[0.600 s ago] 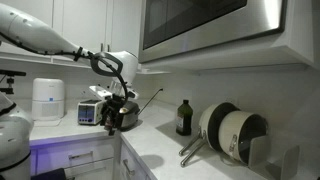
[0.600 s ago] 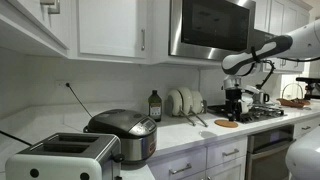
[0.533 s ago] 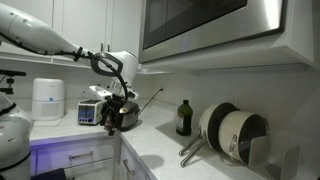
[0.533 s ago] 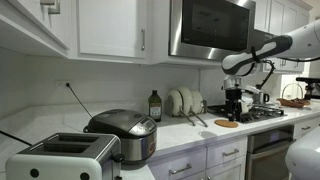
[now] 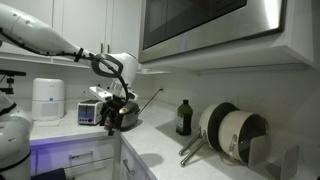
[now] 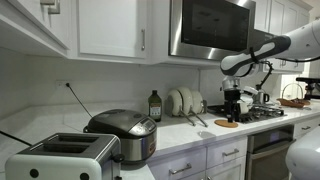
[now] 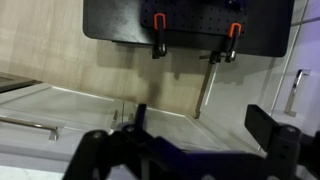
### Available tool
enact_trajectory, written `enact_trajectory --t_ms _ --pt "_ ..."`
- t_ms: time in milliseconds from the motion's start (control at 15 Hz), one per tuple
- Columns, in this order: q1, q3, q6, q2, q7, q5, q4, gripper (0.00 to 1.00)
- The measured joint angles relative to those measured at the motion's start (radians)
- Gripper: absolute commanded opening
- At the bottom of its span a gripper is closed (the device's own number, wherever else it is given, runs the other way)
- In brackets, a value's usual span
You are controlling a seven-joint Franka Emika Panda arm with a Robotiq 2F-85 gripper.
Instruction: Push the lever on the toaster downwards
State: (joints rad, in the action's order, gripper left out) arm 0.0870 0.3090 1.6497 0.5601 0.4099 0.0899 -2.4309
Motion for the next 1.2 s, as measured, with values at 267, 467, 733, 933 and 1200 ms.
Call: enact_trajectory --t_ms 267,467,733,933,1200 --pt "-0.058 -0.087 0.001 -0.026 0.0 -0.021 -0.045 1.0" --pt "-0.135 -0.183 0.002 -0.028 0.0 -0.041 -0.088 1.0" --pt "-0.245 -0.294 0.002 -0.028 0.0 -0.056 -0.12 1.0" --pt "-0.317 -0.354 0.002 -0.022 0.0 -0.063 -0.124 1.0" --pt "-0.397 -0.388 0.025 0.022 0.009 -0.106 -0.141 1.0"
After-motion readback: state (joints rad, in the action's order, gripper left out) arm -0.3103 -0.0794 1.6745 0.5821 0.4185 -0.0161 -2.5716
